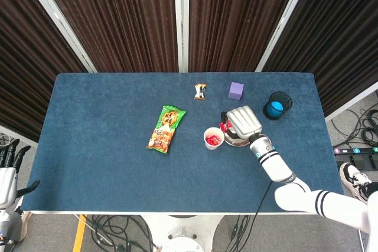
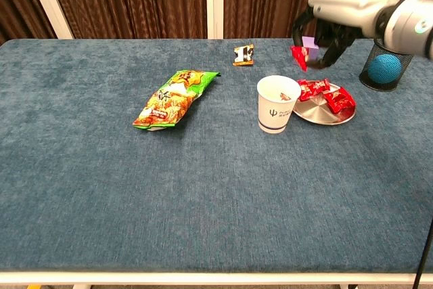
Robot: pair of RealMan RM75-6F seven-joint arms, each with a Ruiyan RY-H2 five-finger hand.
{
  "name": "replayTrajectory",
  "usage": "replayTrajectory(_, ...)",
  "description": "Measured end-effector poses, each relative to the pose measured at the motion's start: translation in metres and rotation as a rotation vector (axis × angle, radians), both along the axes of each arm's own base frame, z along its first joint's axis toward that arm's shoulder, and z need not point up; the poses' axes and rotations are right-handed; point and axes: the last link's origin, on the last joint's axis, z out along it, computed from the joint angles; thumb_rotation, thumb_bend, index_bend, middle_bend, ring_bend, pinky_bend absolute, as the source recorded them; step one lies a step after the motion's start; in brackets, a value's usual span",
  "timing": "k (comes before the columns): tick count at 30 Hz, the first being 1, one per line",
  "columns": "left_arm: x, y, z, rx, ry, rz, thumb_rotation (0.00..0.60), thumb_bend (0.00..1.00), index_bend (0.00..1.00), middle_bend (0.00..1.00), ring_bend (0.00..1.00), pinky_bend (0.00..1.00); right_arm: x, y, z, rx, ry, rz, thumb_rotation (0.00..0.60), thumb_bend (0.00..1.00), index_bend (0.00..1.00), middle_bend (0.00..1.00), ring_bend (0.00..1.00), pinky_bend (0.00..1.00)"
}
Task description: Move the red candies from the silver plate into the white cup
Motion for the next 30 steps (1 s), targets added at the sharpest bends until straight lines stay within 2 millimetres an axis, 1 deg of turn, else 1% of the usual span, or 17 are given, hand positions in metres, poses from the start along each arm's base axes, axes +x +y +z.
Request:
replayTrajectory(2, 0.0, -0.001, 0.001, 0.003, 0.0, 0.0, 0.6, 0.0, 0.21, 0.12, 0.1, 0.12, 0.003, 0.001, -0.002, 0.009, -0.003, 0.007, 0.6, 0.32, 0.58, 0.99, 0.94, 1.0)
replayTrajectory(5, -0.001, -0.003, 0.002, 0.004, 0.001, 0.006, 0.6, 0.0, 0.21, 0.12, 0.1, 0.12, 0.007, 0.004, -0.014, 0.035, 0.001, 0.013, 0.6, 0.32, 0.56, 0.99, 0.94, 1.0)
replayTrajectory(7, -0.003, -0.004, 0.002, 0.004, 0.0, 0.011, 0.6, 0.0, 0.21, 0.12, 0.1, 0.12, 0.008, 0.006, -0.022, 0.054, 0.018, 0.018, 0.6, 0.32, 0.53, 0.99, 0.94, 1.0)
replayTrajectory(10, -0.003, -0.004, 0.001, 0.002, -0.002, 0.013, 0.6, 0.0, 0.21, 0.12, 0.1, 0.12, 0.008, 0.008, -0.03, 0.07, 0.04, 0.022, 0.6, 0.31, 0.46, 0.99, 0.94, 1.0)
replayTrajectory(13, -0.003, -0.004, 0.0, 0.001, -0.002, 0.012, 0.6, 0.0, 0.21, 0.12, 0.1, 0.12, 0.007, 0.008, -0.031, 0.067, 0.044, 0.02, 0.6, 0.3, 0.42, 0.99, 0.94, 1.0)
replayTrajectory(17, -0.003, -0.002, 0.0, 0.001, -0.001, 0.008, 0.6, 0.0, 0.21, 0.12, 0.1, 0.12, 0.005, 0.007, -0.024, 0.047, 0.024, 0.004, 0.6, 0.25, 0.38, 0.99, 0.94, 1.0)
replayTrajectory(23, -0.002, -0.001, 0.0, 0.0, 0.0, 0.002, 0.6, 0.0, 0.21, 0.12, 0.1, 0.12, -0.007, -0.004, -0.008, -0.002, 0.014, -0.052, 0.6, 0.23, 0.38, 0.99, 0.94, 1.0)
replayTrajectory(27, 0.0, 0.0, 0.0, 0.0, 0.001, -0.001, 0.6, 0.0, 0.21, 0.12, 0.1, 0.12, -0.028, -0.019, -0.003, -0.035, 0.056, -0.135, 0.6, 0.23, 0.38, 0.99, 0.94, 1.0)
replayTrajectory(30, 0.001, 0.0, -0.001, -0.005, 0.002, -0.002, 0.6, 0.0, 0.21, 0.12, 0.1, 0.12, -0.043, -0.03, -0.006, -0.033, 0.099, -0.199, 0.6, 0.23, 0.39, 0.99, 0.93, 1.0)
